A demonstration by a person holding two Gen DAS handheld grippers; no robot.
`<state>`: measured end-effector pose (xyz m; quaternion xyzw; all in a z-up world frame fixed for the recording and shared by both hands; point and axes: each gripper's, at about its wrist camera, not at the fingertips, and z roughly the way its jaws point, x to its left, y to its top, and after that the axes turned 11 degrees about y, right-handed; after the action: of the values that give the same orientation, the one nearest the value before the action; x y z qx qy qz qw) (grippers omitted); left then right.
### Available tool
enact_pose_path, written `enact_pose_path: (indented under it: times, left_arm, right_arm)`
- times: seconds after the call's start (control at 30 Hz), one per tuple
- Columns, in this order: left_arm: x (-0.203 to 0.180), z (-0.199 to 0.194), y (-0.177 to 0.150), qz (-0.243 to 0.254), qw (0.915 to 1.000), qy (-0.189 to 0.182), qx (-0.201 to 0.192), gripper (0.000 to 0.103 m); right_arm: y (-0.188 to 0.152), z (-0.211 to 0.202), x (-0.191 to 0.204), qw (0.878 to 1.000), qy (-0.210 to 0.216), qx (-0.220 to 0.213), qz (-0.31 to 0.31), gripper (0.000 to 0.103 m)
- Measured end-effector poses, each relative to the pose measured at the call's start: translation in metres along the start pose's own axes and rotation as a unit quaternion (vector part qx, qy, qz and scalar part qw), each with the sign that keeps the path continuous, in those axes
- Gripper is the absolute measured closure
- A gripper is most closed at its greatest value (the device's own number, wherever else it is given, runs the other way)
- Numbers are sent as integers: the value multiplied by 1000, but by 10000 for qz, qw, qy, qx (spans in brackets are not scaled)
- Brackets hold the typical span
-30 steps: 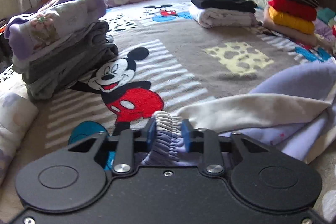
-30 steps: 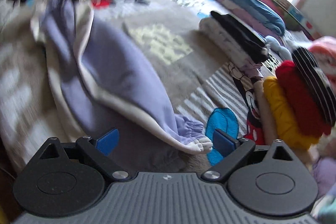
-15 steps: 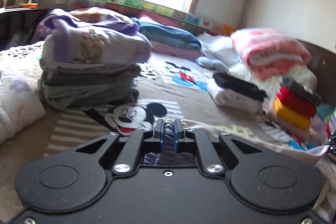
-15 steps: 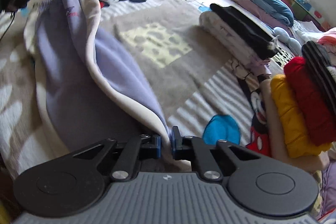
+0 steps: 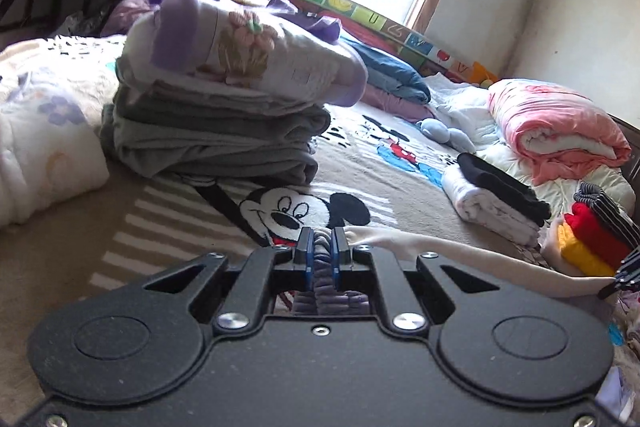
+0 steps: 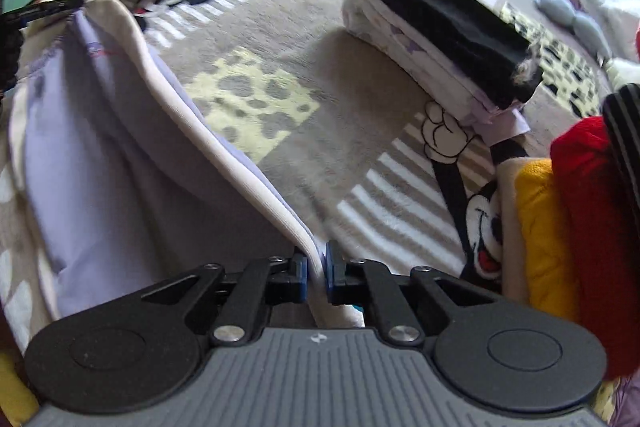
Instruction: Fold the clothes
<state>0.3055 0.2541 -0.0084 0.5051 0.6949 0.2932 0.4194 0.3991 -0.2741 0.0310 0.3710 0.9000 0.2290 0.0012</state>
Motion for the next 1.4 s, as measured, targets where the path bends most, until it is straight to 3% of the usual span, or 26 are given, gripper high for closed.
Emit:
enact_pose_path:
  times: [0.2, 0.5, 0.57, 0.6, 0.63, 0.67, 0.73, 0.87, 1.03, 1.07, 1.13, 1.2, 1.23, 1.27, 1.4]
  left_arm:
    - [3, 29, -4, -49, 9993, 241, 283, 96]
    - [10, 41, -9, -219, 9974, 514, 454, 96]
    - [7, 48, -12, -112, 9957, 661, 638, 94]
    - [7, 49, -12, -109, 9954, 651, 695, 94]
    - [8, 48, -11, -163, 9954, 615, 717, 87]
    - [11, 46, -10, -268, 9953, 568, 732, 69]
    - [21, 43, -8, -601, 9945, 435, 744, 52]
    - [22, 40, -8, -715, 9940, 233, 797, 52]
    - [5, 43, -10, -303, 9961, 110, 826, 55]
    - [2, 46, -11, -212, 9961, 145, 848, 64]
    - [3, 49, -14, -190, 9957, 208, 878, 71]
    - [6, 48, -14, -226, 9960, 251, 830, 91]
    - [8, 47, -14, -253, 9962, 252, 792, 97]
    - [10, 44, -13, -301, 9967, 224, 721, 97]
    - [12, 42, -11, -418, 9971, 266, 586, 97]
  right_arm:
    - [31, 35, -38, 9991, 125, 149, 370, 93]
    - [36, 66, -85, 9907, 262, -316, 1294, 91]
    - [33, 74, -94, 9859, 51, -336, 1638, 65]
    - [30, 75, -95, 9842, 4, -394, 1724, 64]
    - [28, 73, -95, 9829, -1, -522, 1766, 62]
    - [26, 70, -94, 9813, -10, -659, 1808, 60]
    - [19, 58, -94, 9763, 1, -995, 1923, 53]
    - [11, 32, -92, 9679, 203, -1634, 1898, 42]
    - [27, 52, -73, 9858, 81, -1327, 1024, 39]
    - [31, 59, -71, 9879, 77, -1282, 864, 36]
    - [38, 73, -65, 9904, 69, -1220, 650, 35]
    - [43, 85, -66, 9906, 264, -1163, 672, 42]
    - [43, 89, -70, 9887, 525, -1132, 835, 70]
    - [43, 92, -73, 9863, 719, -1132, 958, 90]
    - [38, 81, -90, 9736, 804, -1587, 1430, 93]
